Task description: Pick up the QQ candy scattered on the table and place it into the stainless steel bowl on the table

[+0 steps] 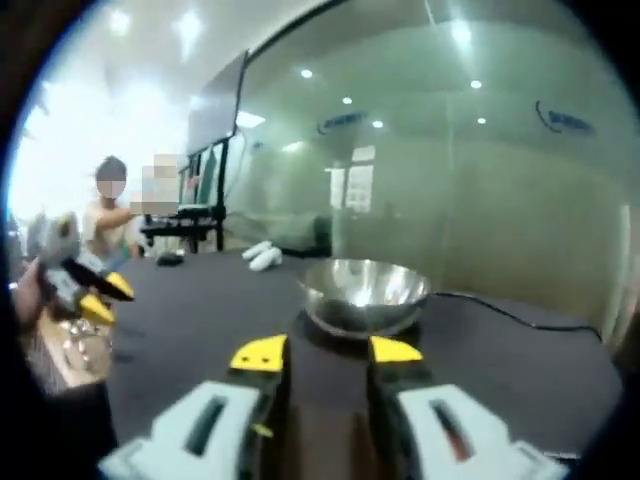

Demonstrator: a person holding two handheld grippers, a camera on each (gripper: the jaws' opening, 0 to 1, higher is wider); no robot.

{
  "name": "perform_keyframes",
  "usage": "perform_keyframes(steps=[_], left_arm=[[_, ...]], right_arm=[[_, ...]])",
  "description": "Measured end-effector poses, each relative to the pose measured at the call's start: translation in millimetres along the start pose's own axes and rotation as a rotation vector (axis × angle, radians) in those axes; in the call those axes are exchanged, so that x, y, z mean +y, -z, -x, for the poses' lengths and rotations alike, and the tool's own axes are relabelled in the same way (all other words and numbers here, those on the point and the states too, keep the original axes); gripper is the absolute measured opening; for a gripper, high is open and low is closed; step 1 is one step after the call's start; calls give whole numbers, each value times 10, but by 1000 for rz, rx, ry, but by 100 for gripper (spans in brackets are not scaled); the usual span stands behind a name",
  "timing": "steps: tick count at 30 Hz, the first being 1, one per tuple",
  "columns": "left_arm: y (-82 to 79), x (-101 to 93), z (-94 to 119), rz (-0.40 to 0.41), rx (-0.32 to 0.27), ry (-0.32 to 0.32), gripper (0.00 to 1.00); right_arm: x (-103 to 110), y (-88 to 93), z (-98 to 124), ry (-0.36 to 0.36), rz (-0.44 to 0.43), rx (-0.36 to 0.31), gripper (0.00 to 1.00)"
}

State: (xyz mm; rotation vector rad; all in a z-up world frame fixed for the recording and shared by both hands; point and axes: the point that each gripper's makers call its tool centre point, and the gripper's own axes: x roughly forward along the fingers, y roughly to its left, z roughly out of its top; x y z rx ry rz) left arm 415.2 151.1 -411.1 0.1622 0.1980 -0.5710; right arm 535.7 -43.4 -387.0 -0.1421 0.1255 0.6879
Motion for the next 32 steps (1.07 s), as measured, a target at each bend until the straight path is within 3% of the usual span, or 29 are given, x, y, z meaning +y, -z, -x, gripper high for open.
perform_keyframes(steps=[3, 8, 17, 32], left_arm=[[-3, 10, -14, 7, -5, -8, 32], [7, -6, -29, 14, -8, -4, 32], [20, -26, -48, 2, 3, -2, 32], [4, -29, -84, 2, -4, -8, 32]], right_arm=[[96, 75, 220, 13, 6, 1, 31], [199, 122, 383, 10, -4, -4, 31], [336, 236, 359, -25, -11, 3, 30], [301, 301, 374, -27, -31, 14, 29]])
